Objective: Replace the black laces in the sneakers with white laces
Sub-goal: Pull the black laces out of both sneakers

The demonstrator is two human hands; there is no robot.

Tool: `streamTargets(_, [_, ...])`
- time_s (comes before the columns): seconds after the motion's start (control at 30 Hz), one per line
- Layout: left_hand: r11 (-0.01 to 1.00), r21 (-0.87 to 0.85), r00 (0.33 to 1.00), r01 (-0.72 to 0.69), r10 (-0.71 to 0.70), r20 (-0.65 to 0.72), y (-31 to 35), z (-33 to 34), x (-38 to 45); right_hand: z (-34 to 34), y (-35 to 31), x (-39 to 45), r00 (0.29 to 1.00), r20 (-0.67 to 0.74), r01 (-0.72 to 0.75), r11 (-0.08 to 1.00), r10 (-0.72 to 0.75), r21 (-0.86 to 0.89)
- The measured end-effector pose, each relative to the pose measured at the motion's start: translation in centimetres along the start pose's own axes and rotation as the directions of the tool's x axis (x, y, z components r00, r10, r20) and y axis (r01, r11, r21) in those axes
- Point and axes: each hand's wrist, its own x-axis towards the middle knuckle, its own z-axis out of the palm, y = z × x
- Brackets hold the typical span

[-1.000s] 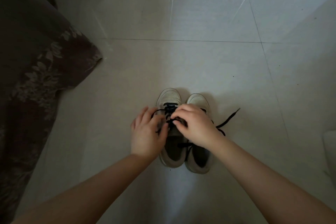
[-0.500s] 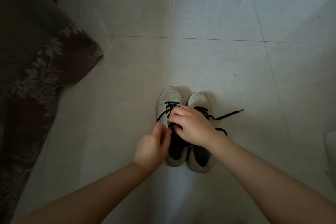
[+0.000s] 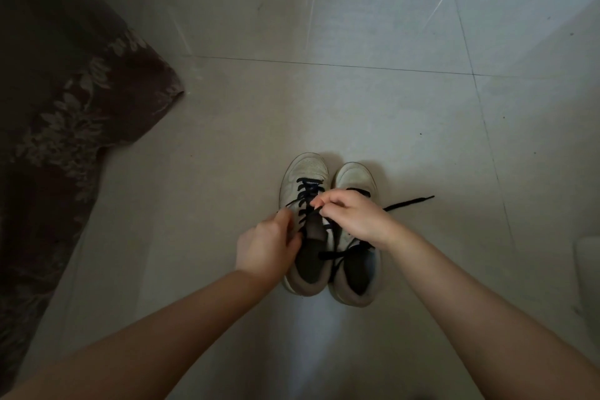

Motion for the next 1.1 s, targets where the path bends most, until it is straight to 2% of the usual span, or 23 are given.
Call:
streamTargets(0.1, [0.998,0.047,0.999,-0.037,0.036,0.022,0.0,0.0,-0.1,0.2,-1.2,0.0,0.996,0.068,0.083,0.949,-0.066,-0.305])
streamTargets(0.2, [0.997,0.052,0.999,-0.048,0.047,0.012,0.1,-0.1,-0.1,0.9,-2.6,0.1,0.988,0.07,0.152,0.769,-0.139,-0.62])
streamTargets(0.27, [0.998,0.045,0.999,-0.049,0.048,0.006,0.1,-0.1,-0.1,1.5,-2.4,0.3,0.978,0.064,0.187,0.702,-0.198,-0.687])
streamTargets(0.3, [0.998,0.042,0.999,-0.052,0.051,0.006,0.1,-0.1,-0.1,1.4,-2.1,0.3,0.975,0.065,0.2,0.727,-0.21,-0.657])
streamTargets(0.37, [0.999,0.019,0.999,-0.041,0.041,0.006,0.0,-0.1,-0.2,1.0,-1.3,0.2,0.978,0.046,0.2,0.871,-0.201,-0.449])
streamTargets(0.43, [0.999,-0.027,1.0,-0.017,0.017,-0.004,-0.4,-0.1,-0.1,0.3,-0.6,-0.4,0.989,-0.045,0.139,0.989,-0.141,-0.045])
streamTargets(0.47, [0.998,-0.057,1.0,-0.012,0.011,-0.02,-0.6,-0.1,-0.1,0.0,-0.3,-0.8,0.994,-0.082,0.095,0.96,-0.076,0.264])
streamTargets(0.5, [0.997,-0.079,0.999,-0.017,0.014,-0.036,-0.6,-0.1,-0.1,-0.2,-0.1,-1.1,0.996,-0.089,0.044,0.838,0.006,0.544])
streamTargets(0.53, [0.996,-0.083,0.998,-0.034,0.03,-0.05,-0.6,0.0,-0.1,-0.4,0.1,-1.4,0.993,-0.089,0.007,0.727,0.075,0.687])
streamTargets(0.57, [0.996,-0.068,0.997,-0.055,0.051,-0.054,-0.5,0.0,-0.1,-0.6,0.3,-1.5,0.988,-0.105,-0.007,0.711,0.113,0.704])
streamTargets(0.6, [0.996,-0.052,0.996,-0.069,0.065,-0.058,-0.4,0.1,-0.1,-0.7,0.2,-1.5,0.984,-0.136,-0.013,0.806,0.116,0.592])
streamTargets(0.63, [0.996,-0.041,0.996,-0.074,0.071,-0.061,-0.4,0.1,-0.1,-0.7,0.0,-1.4,0.984,-0.162,-0.014,0.934,0.077,0.356])
streamTargets(0.67, [0.996,-0.038,0.995,-0.078,0.075,-0.065,-0.3,0.2,-0.1,-0.7,-0.3,-1.4,0.985,-0.171,-0.006,0.998,0.017,0.062])
streamTargets(0.7, [0.996,-0.035,0.995,-0.081,0.079,-0.068,-0.3,0.2,-0.1,-0.6,-0.5,-1.2,0.985,-0.163,0.022,0.983,-0.053,-0.185])
streamTargets(0.73, [0.996,-0.028,0.994,-0.083,0.081,-0.07,-0.3,0.2,0.0,-0.5,-0.9,-1.0,0.982,-0.149,0.061,0.94,-0.116,-0.335])
streamTargets(0.83, [0.996,-0.014,0.994,-0.084,0.083,-0.072,-0.3,0.2,0.1,-0.1,-1.6,-0.6,0.964,-0.112,0.162,0.866,-0.242,-0.472])
streamTargets(0.9, [0.996,-0.03,0.994,-0.082,0.08,-0.078,-0.3,0.1,0.1,-0.1,-1.7,-0.6,0.958,-0.121,0.201,0.912,-0.259,-0.357])
streamTargets(0.93, [0.996,-0.043,0.994,-0.08,0.076,-0.079,-0.4,0.1,0.1,-0.4,-1.9,-0.8,0.964,-0.156,0.19,0.967,-0.217,-0.168])
streamTargets(0.97, [0.996,-0.058,0.994,-0.075,0.07,-0.081,-0.5,0.1,0.0,-0.9,-2.2,-1.2,0.969,-0.197,0.168,0.981,-0.146,0.098])
streamTargets(1.0, [0.995,-0.071,0.995,-0.067,0.061,-0.082,-0.5,0.1,0.0,-1.6,-2.3,-1.5,0.971,-0.229,0.152,0.927,-0.074,0.344])
streamTargets(1.03, [0.995,-0.074,0.995,-0.06,0.054,-0.08,-0.6,0.1,-0.1,-2.2,-2.3,-1.5,0.967,-0.254,0.133,0.865,-0.007,0.483])
streamTargets(1.07, [0.996,-0.066,0.995,-0.059,0.053,-0.08,-0.6,0.1,-0.2,-2.7,-2.3,-1.5,0.96,-0.275,0.098,0.861,0.05,0.499])
streamTargets(1.1, [0.997,-0.053,0.995,-0.06,0.055,-0.08,-0.6,0.1,-0.3,-2.9,-2.1,-1.3,0.947,-0.313,0.057,0.918,0.074,0.391])
